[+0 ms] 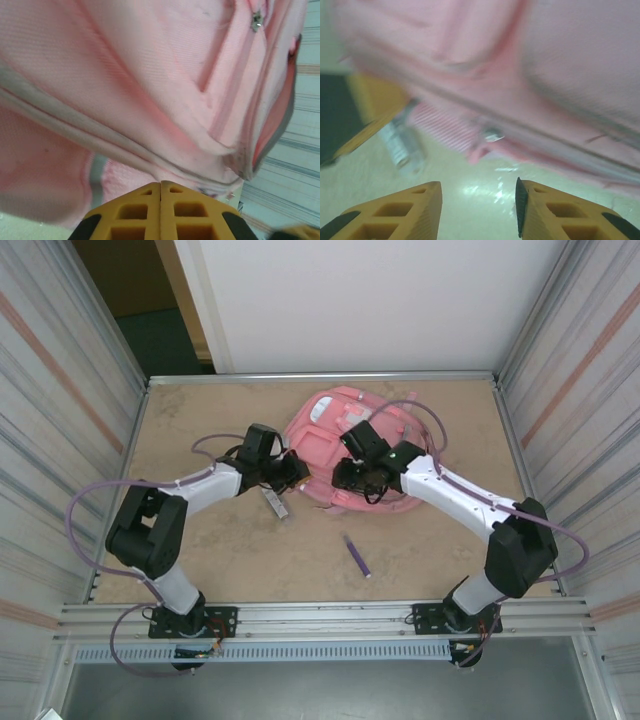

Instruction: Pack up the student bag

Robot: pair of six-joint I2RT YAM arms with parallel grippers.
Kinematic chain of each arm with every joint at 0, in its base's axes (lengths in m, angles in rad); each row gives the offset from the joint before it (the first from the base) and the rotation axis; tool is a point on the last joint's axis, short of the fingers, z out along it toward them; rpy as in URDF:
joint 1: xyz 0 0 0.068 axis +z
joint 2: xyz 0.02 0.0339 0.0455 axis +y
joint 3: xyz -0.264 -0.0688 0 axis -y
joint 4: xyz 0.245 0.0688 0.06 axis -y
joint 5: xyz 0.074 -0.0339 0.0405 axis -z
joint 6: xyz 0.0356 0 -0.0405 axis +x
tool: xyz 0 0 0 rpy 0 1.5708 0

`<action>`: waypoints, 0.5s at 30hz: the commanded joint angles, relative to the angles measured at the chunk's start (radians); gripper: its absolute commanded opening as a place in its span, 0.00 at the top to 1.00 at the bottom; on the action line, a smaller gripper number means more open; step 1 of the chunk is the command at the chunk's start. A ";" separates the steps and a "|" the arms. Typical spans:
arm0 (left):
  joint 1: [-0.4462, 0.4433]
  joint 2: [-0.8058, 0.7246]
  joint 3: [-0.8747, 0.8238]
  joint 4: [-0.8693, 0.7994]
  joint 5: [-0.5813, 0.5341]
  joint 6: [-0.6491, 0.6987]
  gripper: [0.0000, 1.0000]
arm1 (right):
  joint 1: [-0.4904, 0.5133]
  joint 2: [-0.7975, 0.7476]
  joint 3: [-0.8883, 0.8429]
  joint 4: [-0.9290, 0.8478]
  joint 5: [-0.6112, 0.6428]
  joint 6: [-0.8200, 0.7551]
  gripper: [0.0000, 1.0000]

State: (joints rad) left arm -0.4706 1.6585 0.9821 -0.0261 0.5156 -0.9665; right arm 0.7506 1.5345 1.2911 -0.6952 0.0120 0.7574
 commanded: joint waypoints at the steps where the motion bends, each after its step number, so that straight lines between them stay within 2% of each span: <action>1: 0.005 -0.065 -0.016 0.000 0.028 -0.005 1.00 | 0.087 0.035 0.090 -0.224 0.097 -0.164 0.57; 4: 0.004 -0.070 -0.024 0.013 0.040 -0.021 1.00 | 0.146 0.114 0.158 -0.301 0.206 -0.134 0.57; 6: 0.003 -0.072 -0.031 0.021 0.043 -0.026 1.00 | 0.174 0.165 0.202 -0.336 0.268 -0.179 0.58; 10: 0.008 -0.069 -0.041 0.021 0.028 -0.016 1.00 | 0.207 0.190 0.141 -0.228 0.392 -0.481 0.58; 11: 0.010 -0.066 -0.042 0.011 0.011 -0.011 0.89 | 0.210 0.184 0.109 -0.190 0.416 -0.557 0.57; 12: 0.015 -0.060 -0.039 -0.003 -0.004 -0.011 0.68 | 0.212 0.178 0.073 -0.147 0.433 -0.636 0.55; 13: 0.017 -0.049 -0.033 -0.006 -0.006 -0.007 0.54 | 0.212 0.178 0.051 -0.124 0.445 -0.687 0.52; 15: 0.018 -0.025 -0.005 -0.023 -0.003 -0.007 0.42 | 0.213 0.186 0.039 -0.097 0.457 -0.732 0.49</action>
State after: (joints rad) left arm -0.4637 1.6176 0.9539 -0.0257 0.5255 -0.9752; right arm 0.9581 1.7245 1.3460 -0.8532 0.3725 0.2321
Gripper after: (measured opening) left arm 0.532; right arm 0.504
